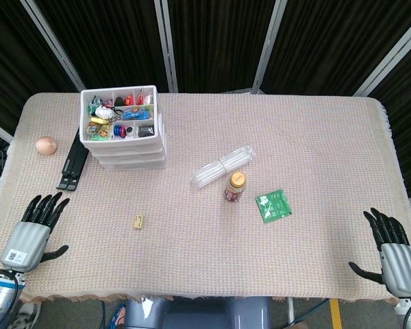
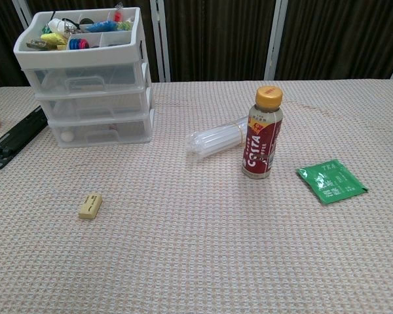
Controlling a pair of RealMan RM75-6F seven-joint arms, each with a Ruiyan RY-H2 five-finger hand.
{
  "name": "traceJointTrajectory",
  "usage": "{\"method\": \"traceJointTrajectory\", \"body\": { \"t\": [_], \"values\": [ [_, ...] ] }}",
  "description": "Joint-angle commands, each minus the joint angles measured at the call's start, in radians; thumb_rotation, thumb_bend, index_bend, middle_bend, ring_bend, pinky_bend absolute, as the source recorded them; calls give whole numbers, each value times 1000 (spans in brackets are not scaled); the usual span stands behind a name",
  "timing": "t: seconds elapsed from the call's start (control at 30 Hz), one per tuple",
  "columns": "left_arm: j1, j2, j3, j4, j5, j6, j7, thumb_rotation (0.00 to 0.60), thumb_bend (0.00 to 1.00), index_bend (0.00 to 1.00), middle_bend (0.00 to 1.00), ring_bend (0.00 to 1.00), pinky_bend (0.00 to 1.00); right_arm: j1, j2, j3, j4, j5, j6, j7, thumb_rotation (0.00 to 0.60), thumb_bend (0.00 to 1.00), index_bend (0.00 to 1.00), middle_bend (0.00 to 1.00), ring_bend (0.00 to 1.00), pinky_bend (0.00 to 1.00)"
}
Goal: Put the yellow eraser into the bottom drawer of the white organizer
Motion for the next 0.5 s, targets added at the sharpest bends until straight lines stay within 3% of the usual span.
{"method": "traceJointTrajectory", "body": {
  "t": [0.03,0.5],
  "values": [
    [0,-1,0,0,1,1,0,600,0,0,0,0,0,0,0,0,-1,0,0,0,600,35,8,0,0,0],
    [-1,-2,-4,0,-7,-3,-5,600,0,0,0,0,0,2,-2,1,0,4,-5,-4,600,35,8,0,0,0]
  ]
}}
